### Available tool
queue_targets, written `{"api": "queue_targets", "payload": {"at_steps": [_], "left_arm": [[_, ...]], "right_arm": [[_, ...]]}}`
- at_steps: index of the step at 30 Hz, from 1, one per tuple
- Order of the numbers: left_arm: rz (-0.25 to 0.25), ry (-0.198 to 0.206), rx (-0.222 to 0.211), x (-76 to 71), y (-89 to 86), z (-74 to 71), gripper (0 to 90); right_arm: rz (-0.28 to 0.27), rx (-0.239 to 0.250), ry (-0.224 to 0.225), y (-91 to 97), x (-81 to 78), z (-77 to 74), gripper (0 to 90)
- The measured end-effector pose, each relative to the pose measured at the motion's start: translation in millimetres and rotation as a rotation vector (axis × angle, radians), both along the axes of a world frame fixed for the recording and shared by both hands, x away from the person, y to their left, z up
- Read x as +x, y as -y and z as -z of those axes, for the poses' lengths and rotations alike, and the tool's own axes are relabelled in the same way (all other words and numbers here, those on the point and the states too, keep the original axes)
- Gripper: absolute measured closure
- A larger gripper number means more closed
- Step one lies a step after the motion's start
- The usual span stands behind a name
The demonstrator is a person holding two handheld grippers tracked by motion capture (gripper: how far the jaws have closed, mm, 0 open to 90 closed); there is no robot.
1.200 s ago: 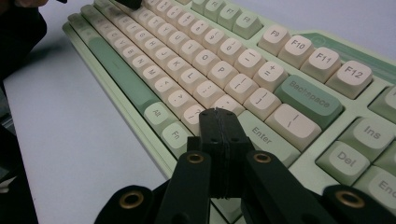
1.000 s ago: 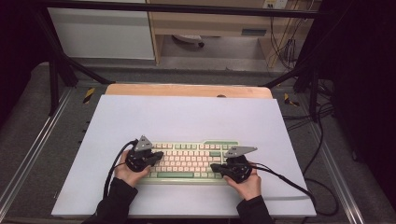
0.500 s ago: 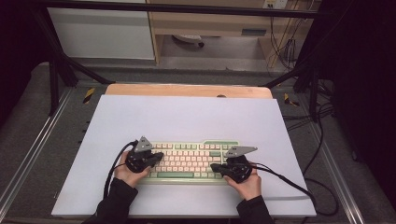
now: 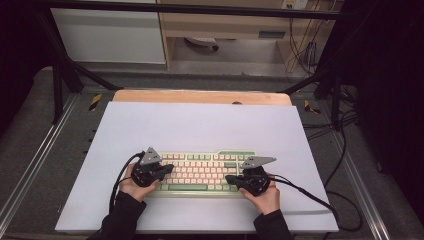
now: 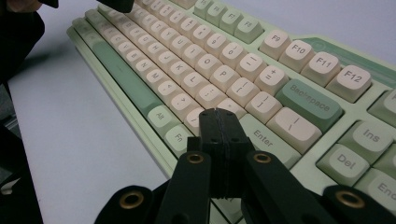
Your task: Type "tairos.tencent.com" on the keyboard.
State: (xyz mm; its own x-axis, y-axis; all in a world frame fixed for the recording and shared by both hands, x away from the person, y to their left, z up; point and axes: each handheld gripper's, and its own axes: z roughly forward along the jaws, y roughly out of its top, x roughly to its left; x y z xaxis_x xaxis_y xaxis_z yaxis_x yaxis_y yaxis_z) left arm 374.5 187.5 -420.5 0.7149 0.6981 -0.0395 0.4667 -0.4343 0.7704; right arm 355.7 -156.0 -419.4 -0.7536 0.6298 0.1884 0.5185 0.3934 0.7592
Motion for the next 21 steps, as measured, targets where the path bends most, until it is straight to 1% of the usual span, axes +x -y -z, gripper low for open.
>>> {"api": "queue_targets", "payload": {"at_steps": [12, 21], "left_arm": [[-0.002, -0.003, -0.012, -7.1, -10.5, -1.0, 89.4], [-0.014, -0.005, -0.023, -11.5, -20.9, -1.6, 89.3]], "right_arm": [[0.002, 0.017, 0.000, -2.0, -1.2, -2.7, 90.0], [-0.014, 0.011, 0.005, -9.8, -1.7, -4.5, 90.0]]}}
